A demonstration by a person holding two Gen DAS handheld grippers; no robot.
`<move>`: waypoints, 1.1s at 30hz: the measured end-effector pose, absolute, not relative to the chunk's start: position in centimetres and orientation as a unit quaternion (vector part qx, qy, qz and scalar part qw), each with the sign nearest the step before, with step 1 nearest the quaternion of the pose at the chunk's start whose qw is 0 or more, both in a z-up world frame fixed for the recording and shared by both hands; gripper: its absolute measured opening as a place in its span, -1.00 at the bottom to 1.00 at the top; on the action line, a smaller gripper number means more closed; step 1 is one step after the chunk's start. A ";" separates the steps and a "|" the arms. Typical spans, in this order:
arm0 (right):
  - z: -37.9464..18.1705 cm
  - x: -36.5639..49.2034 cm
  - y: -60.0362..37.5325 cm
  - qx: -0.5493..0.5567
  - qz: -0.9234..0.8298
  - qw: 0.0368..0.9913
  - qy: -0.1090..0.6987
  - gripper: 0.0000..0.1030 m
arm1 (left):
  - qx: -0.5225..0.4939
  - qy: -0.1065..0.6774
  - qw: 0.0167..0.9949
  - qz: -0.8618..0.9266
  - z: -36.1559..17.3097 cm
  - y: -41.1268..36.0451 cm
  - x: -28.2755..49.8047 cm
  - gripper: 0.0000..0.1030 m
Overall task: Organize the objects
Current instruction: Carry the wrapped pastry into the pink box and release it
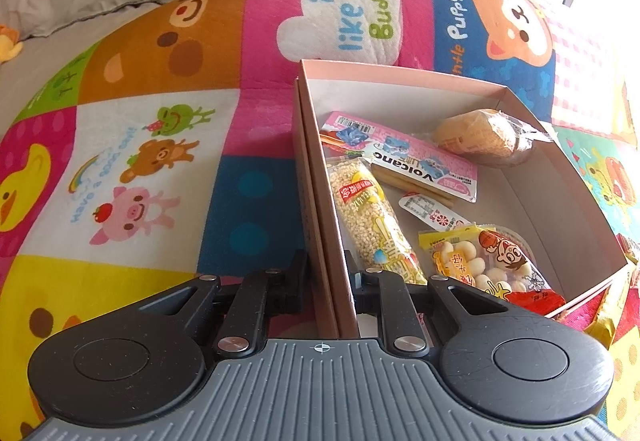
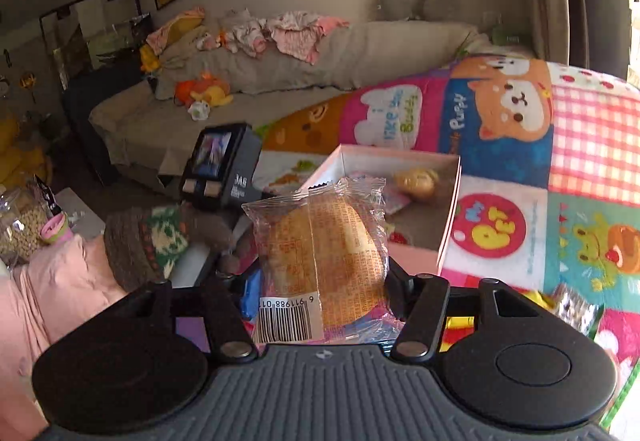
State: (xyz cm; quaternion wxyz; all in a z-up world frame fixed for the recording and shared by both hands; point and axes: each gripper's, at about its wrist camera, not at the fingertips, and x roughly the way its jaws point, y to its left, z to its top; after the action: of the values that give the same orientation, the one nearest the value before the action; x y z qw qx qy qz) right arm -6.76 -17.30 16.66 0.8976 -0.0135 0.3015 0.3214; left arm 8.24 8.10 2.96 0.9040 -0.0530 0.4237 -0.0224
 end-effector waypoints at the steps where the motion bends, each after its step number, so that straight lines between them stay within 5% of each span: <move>1: 17.4 -5.5 -16.7 -0.012 0.314 0.903 0.294 0.13 | -0.053 0.424 0.904 -0.022 3.0 8.1 8.2 -0.64; 12: 19.1 4.4 -11.0 0.043 0.271 0.922 0.273 0.14 | -0.062 0.423 0.903 -0.027 2.9 8.4 8.2 -0.66; 16: 17.5 6.9 -10.3 0.052 0.250 0.919 0.301 0.41 | -0.067 0.423 0.903 -0.030 2.9 8.6 8.2 -0.66; 25: 11.8 1.1 -17.8 0.010 0.152 0.944 0.293 0.55 | -0.065 0.421 0.904 -0.031 2.8 8.6 8.1 -0.66; 33: 5.3 -0.3 -25.0 0.063 0.071 0.926 0.366 0.56 | -0.053 0.424 0.904 -0.024 2.9 8.2 8.1 -0.66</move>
State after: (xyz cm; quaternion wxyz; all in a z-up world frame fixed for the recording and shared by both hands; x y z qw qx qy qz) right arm -0.33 -24.97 5.32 0.9257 0.0627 0.3662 0.0705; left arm 8.14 8.17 2.91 0.9040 -0.0529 0.4236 -0.0237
